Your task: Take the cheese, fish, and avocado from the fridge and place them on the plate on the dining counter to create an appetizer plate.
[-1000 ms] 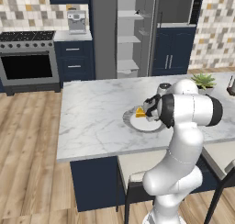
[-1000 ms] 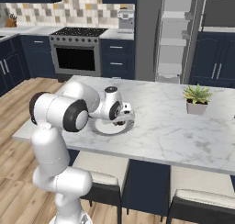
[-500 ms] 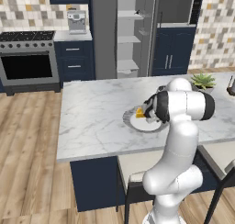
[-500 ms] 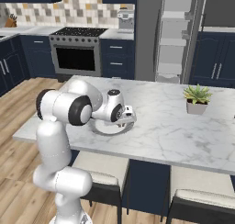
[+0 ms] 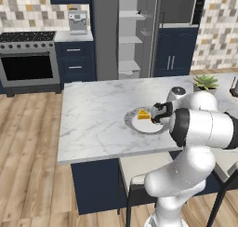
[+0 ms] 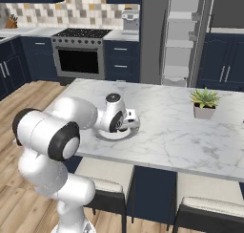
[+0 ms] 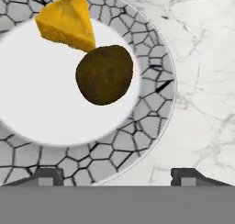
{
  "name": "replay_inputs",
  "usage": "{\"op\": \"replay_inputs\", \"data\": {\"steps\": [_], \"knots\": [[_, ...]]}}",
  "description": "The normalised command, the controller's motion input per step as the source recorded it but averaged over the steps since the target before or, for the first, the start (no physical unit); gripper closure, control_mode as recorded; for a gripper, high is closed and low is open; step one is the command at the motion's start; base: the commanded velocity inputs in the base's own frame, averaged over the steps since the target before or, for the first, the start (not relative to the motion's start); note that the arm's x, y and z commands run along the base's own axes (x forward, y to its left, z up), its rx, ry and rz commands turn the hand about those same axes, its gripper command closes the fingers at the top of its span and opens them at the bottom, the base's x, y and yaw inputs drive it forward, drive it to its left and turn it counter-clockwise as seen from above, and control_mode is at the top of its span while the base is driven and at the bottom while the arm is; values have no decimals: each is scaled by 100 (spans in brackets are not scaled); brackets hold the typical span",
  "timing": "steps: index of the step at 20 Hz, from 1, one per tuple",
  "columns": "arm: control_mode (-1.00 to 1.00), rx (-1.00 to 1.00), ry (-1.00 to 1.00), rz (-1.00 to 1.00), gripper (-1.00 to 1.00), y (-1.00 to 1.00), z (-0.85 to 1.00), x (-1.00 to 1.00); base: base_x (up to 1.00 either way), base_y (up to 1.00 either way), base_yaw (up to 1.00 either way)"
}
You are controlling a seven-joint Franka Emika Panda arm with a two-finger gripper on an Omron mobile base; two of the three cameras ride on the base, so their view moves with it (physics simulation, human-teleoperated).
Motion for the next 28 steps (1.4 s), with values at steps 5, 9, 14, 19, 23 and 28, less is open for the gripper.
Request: {"op": "replay_inputs", "data": {"steps": [5,9,14,19,23,28], "knots": [[-100,-1,-31,0,-100,0,100,-73,0,0,0],[-100,-3,-35,0,-100,0,100,-84,0,0,0],[-100,-2,-28,0,-100,5,100,-75,0,0,0],[-100,0,-5,0,-100,19,100,-43,0,0,0],[-100,10,1,-1,-100,18,100,-26,0,0,0],[-100,19,9,0,-100,18,60,-34,0,0,0]]}}
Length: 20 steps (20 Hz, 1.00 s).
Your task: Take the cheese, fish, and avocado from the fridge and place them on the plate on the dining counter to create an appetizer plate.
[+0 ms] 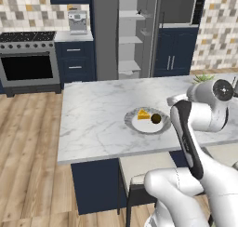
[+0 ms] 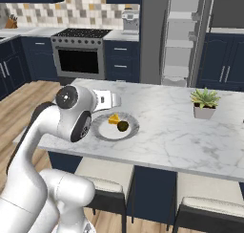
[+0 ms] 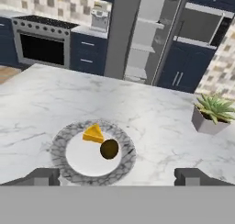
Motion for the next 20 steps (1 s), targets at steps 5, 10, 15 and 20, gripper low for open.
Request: {"op": "replay_inputs", "data": {"steps": [5,10,15,20], "knots": [[-100,26,-5,0,-100,36,-5,-19,0,0,0],[-100,26,-2,-4,-100,36,-3,-30,0,0,0],[-100,3,6,-2,-100,2,0,-47,0,0,0],[-100,-5,18,-1,-100,1,9,-43,0,0,0]]}}
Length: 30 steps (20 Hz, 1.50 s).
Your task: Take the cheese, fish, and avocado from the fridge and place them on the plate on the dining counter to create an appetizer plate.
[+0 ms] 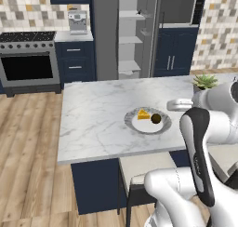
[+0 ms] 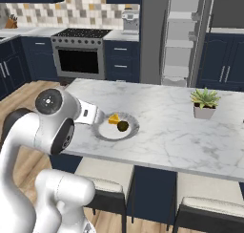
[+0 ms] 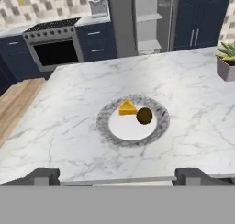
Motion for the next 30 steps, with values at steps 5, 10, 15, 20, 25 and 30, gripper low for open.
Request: {"op": "replay_inputs", "data": {"steps": [5,10,15,20,25,30], "knots": [[-100,-6,15,-1,-100,12,14,-6,0,0,0],[-100,-3,11,-7,-100,11,0,5,0,0,0],[-100,0,9,-6,-100,0,3,-1,0,0,0],[100,0,2,-3,-100,0,0,0,0,0,0],[100,0,0,0,-100,0,0,0,-51,4,0],[100,0,0,0,-100,0,0,0,-14,61,0]]}}
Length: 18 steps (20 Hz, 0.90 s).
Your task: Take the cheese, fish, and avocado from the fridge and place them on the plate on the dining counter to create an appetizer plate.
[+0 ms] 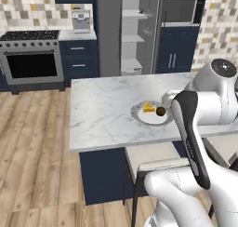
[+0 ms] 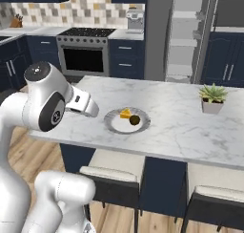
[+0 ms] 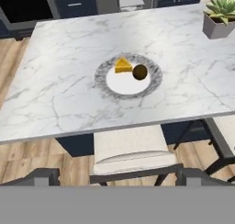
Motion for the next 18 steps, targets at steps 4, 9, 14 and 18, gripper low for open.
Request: {"op": "replay_inputs", "data": {"steps": [4,9,14,18], "knots": [[100,0,0,0,-100,0,0,0,3,98,0],[100,0,0,0,-100,0,0,0,45,100,0],[100,0,0,0,-100,0,0,0,41,100,0],[100,0,0,0,-100,0,0,0,38,100,0]]}}
